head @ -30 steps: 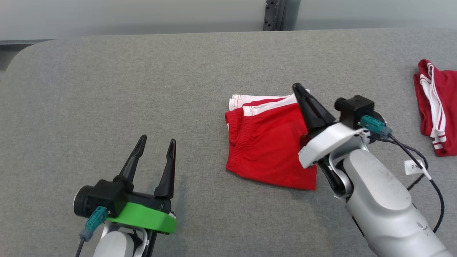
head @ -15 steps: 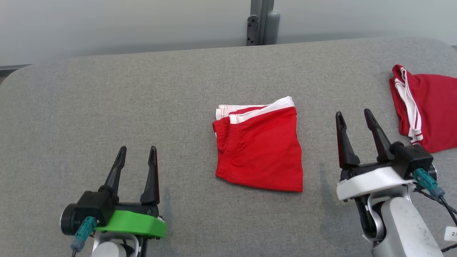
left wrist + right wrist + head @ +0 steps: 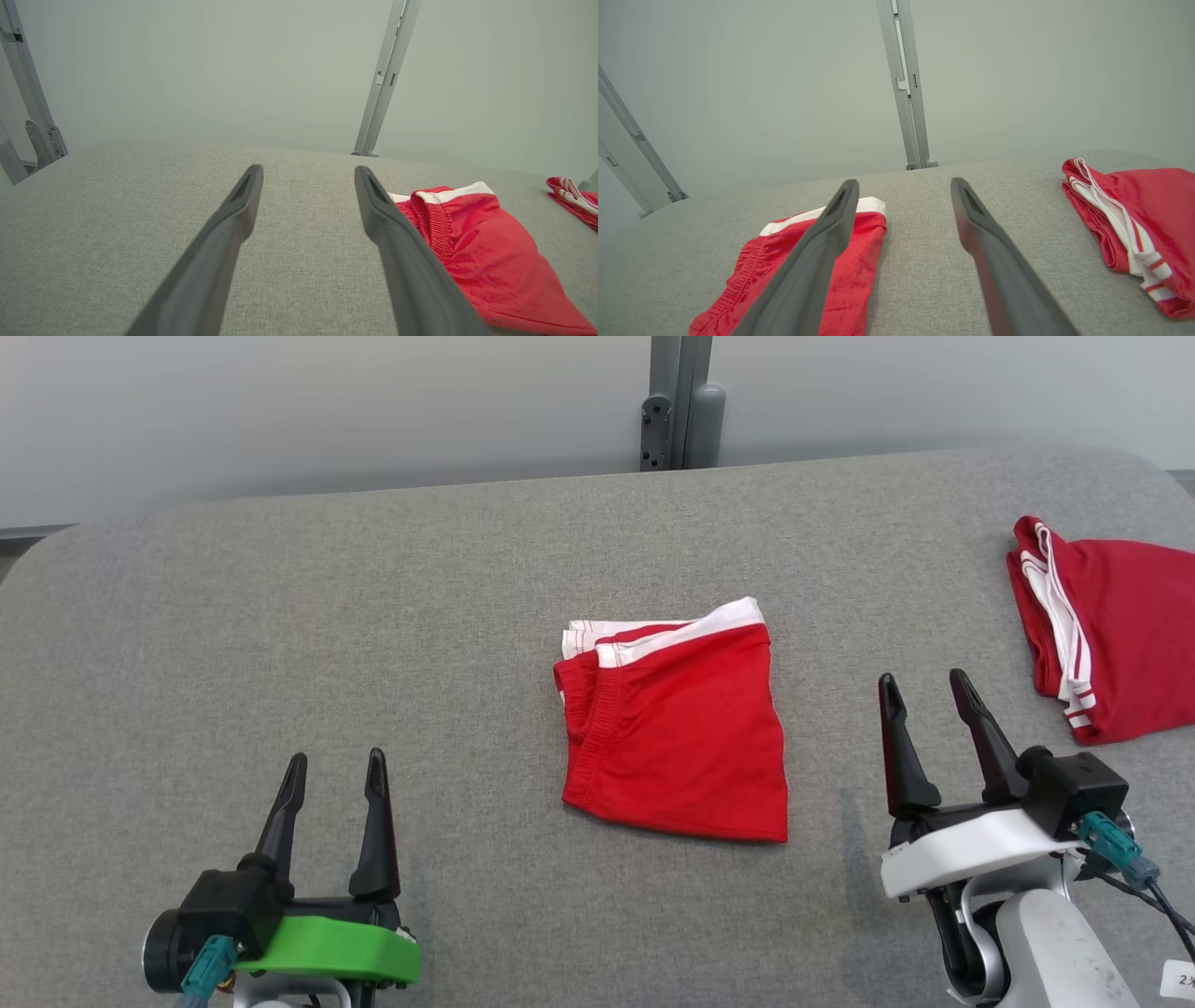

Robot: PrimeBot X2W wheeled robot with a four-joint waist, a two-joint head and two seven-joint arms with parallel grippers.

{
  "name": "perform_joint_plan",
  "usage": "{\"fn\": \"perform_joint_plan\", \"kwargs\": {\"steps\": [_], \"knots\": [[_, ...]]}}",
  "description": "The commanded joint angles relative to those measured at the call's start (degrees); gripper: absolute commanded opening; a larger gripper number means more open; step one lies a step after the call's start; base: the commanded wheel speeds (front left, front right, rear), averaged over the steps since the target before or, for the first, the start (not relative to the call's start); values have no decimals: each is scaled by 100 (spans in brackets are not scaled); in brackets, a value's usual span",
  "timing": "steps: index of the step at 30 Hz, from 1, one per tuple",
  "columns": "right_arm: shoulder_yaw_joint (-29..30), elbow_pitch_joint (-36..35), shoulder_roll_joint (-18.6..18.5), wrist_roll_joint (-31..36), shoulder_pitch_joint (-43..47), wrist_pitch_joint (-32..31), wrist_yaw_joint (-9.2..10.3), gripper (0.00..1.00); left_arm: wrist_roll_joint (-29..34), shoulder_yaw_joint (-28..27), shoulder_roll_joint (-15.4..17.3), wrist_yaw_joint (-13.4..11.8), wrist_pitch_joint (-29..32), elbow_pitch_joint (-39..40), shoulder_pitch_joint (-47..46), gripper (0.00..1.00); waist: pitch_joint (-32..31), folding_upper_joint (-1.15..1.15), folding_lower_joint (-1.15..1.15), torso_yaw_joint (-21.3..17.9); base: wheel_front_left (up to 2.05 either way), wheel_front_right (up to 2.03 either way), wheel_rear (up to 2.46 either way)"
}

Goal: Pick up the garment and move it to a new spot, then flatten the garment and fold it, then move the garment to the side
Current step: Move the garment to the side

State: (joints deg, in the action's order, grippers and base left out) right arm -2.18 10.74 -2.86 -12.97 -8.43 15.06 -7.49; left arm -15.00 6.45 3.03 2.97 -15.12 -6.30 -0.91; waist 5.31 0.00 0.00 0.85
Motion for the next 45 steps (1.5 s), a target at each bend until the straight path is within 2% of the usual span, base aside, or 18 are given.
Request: {"fn": "perform_joint_plan", "kwargs": {"steps": [1, 19, 23, 26, 35, 45], "knots": [[-3, 41, -10, 21, 53, 14, 0, 100, 23, -15, -4, -32, -1, 15, 78, 100, -14, 0, 0, 15, 0, 0, 0], [-70, 230, -9, 4, 105, 14, 0, 100, 17, 22, -12, -14, 0, -8, 154, 100, -151, 0, 0, 62, 0, 0, 0], [-43, 454, -11, -357, 62, 12, 0, 100, 23, 63, -12, -14, 0, -25, 160, 100, -169, 0, 0, 77, 0, 0, 0], [-7, 670, -41, -432, -238, -397, 0, 100, 21, 102, -12, -21, 0, -39, 157, 100, -155, 0, 0, 94, 0, 0, 0], [-402, 1216, -553, -1108, -1167, -2104, 0, 100, -92, 330, -10, -63, 0, -44, -43, 100, 152, 0, 0, 366, 0, 0, 0], [-641, 2179, -686, -1676, -1932, -2810, 0, 100, -246, 466, -9, -181, 0, -22, -269, 100, 581, 0, 0, 882, 0, 0, 0]]}}
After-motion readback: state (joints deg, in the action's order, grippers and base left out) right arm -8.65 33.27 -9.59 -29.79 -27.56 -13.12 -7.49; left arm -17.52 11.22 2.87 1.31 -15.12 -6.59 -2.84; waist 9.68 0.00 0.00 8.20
